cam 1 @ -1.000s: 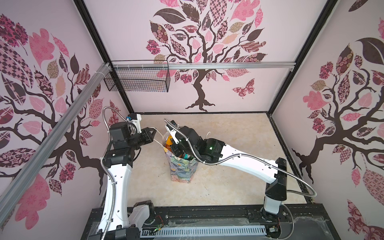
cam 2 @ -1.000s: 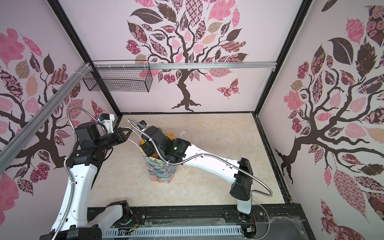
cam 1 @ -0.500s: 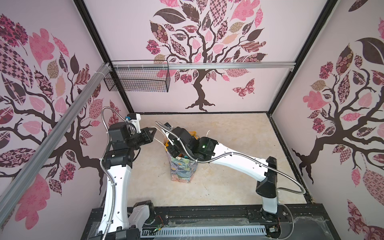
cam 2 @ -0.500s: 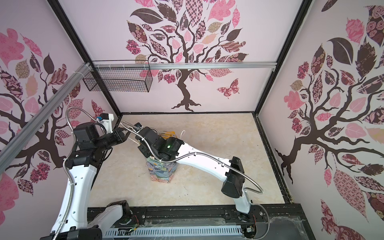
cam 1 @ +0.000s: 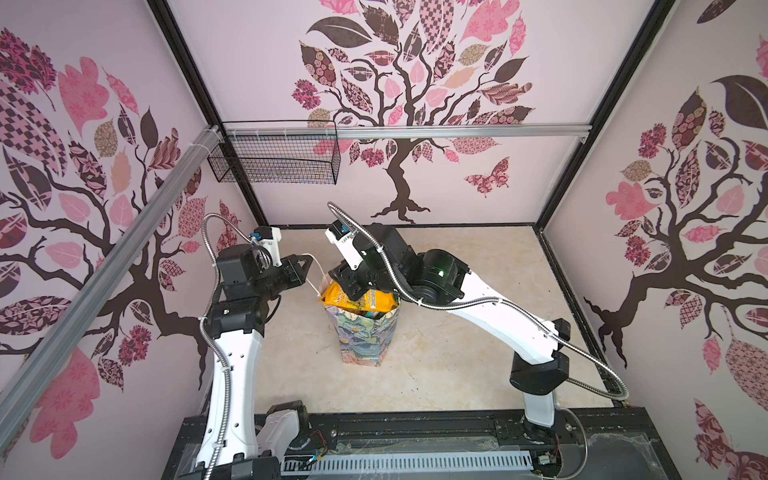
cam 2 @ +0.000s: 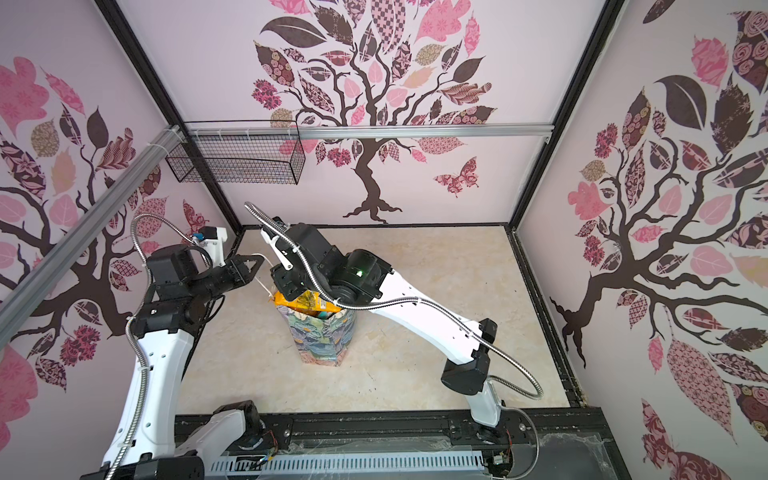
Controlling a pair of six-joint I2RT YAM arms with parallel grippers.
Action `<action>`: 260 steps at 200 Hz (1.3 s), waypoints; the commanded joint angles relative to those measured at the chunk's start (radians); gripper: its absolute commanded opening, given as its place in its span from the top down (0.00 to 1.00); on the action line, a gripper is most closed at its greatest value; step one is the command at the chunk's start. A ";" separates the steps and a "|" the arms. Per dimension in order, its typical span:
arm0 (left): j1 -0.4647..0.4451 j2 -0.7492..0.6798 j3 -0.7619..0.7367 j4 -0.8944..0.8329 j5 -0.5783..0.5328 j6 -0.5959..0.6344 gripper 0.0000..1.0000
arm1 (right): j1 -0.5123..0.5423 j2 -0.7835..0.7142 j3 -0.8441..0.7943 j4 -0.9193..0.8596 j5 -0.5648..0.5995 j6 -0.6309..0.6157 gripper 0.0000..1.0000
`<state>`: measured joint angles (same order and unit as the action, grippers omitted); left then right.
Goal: Place the snacks into the paper bag
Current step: 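Lower the yellow packet into the bag and open the right gripper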
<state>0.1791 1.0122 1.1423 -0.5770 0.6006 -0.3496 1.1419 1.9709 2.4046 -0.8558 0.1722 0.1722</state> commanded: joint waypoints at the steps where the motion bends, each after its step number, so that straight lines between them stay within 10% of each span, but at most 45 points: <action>1: 0.007 -0.013 -0.018 0.032 0.009 0.008 0.90 | -0.004 0.000 0.005 -0.107 0.034 -0.009 0.53; 126: 0.011 -0.014 -0.019 0.040 0.030 0.003 0.90 | -0.013 0.155 0.017 -0.170 0.052 -0.155 0.44; 191: 0.020 -0.023 -0.022 0.050 0.032 -0.002 0.90 | -0.056 0.160 -0.021 -0.212 0.030 -0.217 0.73; 260: 0.046 -0.020 -0.032 0.076 0.070 -0.023 0.90 | -0.051 0.136 -0.076 -0.302 -0.096 -0.296 0.77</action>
<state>0.2100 1.0080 1.1393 -0.5678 0.6392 -0.3634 1.0908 2.0956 2.3428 -1.0702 0.1505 -0.0772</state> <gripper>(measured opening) 0.101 0.226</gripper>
